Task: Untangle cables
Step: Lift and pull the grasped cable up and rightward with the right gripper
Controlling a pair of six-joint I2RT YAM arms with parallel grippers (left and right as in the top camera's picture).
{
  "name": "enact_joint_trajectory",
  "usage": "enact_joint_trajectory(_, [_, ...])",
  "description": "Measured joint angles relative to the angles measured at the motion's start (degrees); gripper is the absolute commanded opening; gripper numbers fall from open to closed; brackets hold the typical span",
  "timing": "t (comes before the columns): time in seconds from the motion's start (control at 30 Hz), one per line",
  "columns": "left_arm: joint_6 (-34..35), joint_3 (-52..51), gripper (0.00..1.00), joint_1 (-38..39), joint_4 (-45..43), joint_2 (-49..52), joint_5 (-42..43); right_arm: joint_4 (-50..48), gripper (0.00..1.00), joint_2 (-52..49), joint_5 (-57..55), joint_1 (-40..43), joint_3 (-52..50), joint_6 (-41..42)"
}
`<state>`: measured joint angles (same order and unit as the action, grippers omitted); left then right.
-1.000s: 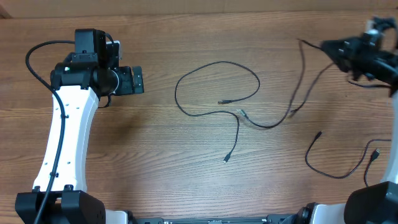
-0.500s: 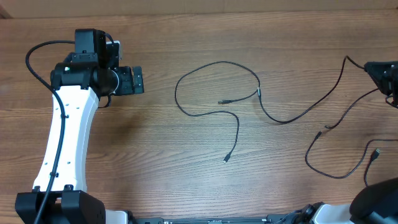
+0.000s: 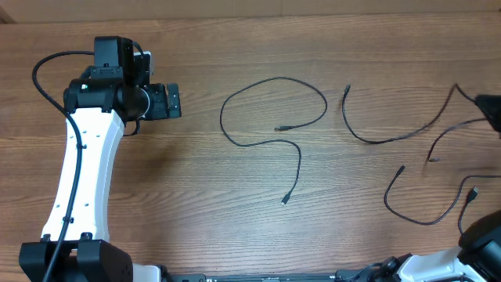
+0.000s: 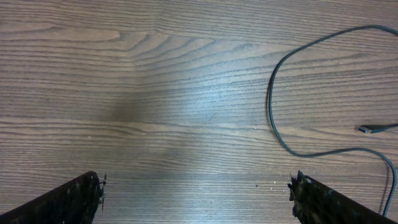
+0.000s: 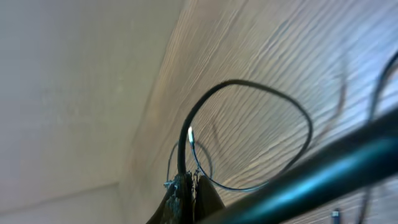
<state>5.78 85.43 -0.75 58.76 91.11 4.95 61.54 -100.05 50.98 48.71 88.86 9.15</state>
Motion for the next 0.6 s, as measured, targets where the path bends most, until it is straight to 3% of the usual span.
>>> enact_joint_trajectory(0.27, [0.0, 0.0, 1.00, 0.0, 0.0, 0.0, 0.0, -2.3, 0.04, 0.0, -9.3, 8.9, 0.0, 0.5])
enact_joint_trajectory(0.47, [0.0, 0.0, 1.00, 0.0, 0.0, 0.0, 0.0, -9.0, 0.04, 0.0, -17.2, 10.4, 0.0, 3.8])
enact_joint_trajectory(0.53, [0.0, 0.0, 1.00, 0.0, 0.0, 0.0, 0.0, -9.9, 0.13, 0.0, -19.7, 10.4, 0.0, 4.1])
enact_joint_trajectory(0.6, [0.0, 0.0, 1.00, 0.0, 0.0, 0.0, 0.0, -10.1, 0.49, 0.0, -22.9, 10.4, 0.0, 4.6])
